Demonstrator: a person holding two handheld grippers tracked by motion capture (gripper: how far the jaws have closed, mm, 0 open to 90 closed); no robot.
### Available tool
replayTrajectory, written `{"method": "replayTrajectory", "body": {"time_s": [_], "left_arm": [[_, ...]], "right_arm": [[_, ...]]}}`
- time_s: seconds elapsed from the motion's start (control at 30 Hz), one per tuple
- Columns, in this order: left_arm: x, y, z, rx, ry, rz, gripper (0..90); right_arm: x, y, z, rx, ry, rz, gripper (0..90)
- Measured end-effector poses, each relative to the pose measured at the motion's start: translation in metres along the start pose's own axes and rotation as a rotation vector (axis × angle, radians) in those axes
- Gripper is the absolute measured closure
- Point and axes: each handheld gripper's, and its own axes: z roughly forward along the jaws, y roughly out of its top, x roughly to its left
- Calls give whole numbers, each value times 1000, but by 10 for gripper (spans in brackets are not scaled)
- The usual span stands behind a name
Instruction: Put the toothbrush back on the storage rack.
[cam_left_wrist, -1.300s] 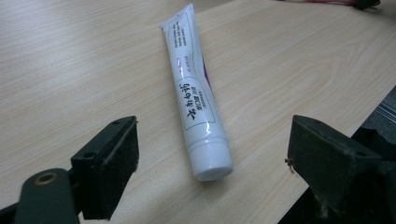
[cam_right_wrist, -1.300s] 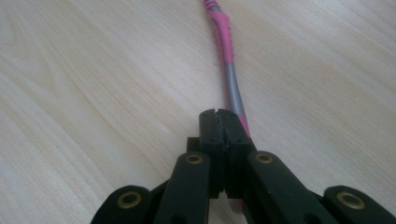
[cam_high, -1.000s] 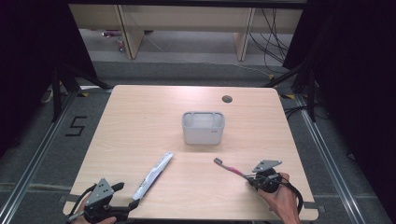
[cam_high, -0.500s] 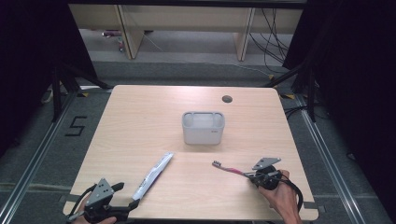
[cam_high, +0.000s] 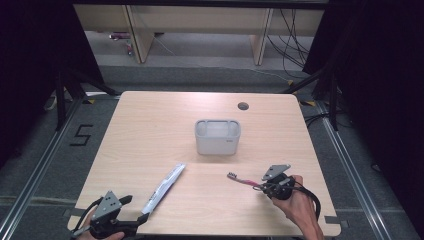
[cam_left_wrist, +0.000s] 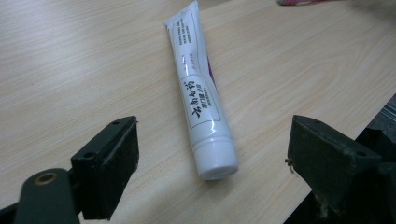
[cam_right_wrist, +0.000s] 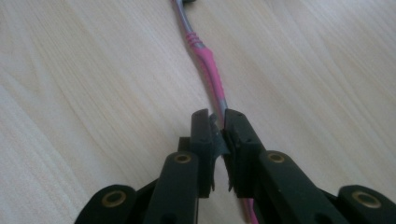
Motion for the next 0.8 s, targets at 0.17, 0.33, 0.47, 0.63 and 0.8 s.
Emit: {"method": "replayTrajectory", "body": {"time_s": [0.17,0.33,0.47,0.63,0.8], "left_arm": [[0,0,0,-1,3,1,159],[0,0,0,1,-1,3,159],[0,0,0,0,-1,4,159],[-1,0,0,5,7,4,159],[-1,0,1,-1,5,5,159]], "right_arm": [[-1,16,1,62,-4,-63,767],[-3,30,7,122,2,-94,745],[-4,37,14,169,15,-110,730],[-8,44,21,205,38,-133,709],[-8,53,28,255,56,-166,698]]}}
